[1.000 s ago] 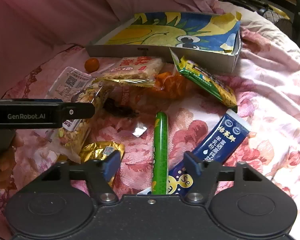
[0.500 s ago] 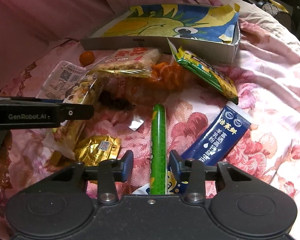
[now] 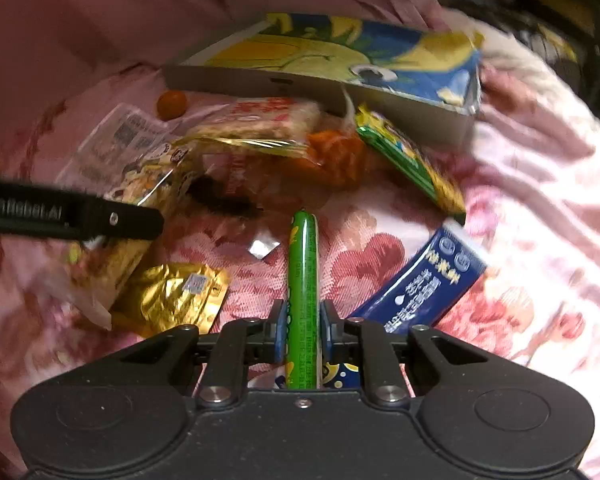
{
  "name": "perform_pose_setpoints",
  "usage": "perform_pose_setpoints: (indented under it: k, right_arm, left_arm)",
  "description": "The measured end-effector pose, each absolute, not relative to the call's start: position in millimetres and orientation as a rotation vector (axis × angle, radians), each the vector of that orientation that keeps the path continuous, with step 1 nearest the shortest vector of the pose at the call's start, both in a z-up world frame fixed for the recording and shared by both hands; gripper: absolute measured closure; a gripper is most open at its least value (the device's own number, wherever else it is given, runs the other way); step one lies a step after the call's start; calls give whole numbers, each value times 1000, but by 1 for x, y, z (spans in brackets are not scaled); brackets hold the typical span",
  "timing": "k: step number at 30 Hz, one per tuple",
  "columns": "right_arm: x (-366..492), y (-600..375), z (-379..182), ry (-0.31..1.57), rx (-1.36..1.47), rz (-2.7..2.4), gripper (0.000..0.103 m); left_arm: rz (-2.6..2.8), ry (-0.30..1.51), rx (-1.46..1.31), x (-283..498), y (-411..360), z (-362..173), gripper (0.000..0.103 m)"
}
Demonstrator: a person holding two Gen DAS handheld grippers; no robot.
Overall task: Organize snacks
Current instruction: 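Carry the nut bar over the painted box lid while the right tool carries the green stick there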
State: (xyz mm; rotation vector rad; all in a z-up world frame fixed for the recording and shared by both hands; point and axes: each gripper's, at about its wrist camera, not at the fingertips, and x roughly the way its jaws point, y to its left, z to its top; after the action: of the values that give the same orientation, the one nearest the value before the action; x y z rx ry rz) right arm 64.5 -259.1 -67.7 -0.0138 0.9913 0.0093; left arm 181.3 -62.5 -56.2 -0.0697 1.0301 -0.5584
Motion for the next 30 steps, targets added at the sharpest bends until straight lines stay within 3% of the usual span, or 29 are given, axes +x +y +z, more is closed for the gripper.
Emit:
perform_pose_setpoints:
  k: [9,30]
  right_arm:
    - [43,-222,-54,822,-340,41,85]
    - [14,-213,-27,704,-377,47,85]
  left_arm:
    - [-538,1084,-166,168,-51,-50,55]
    - [-523,1035,-243,137,-39,-23,55]
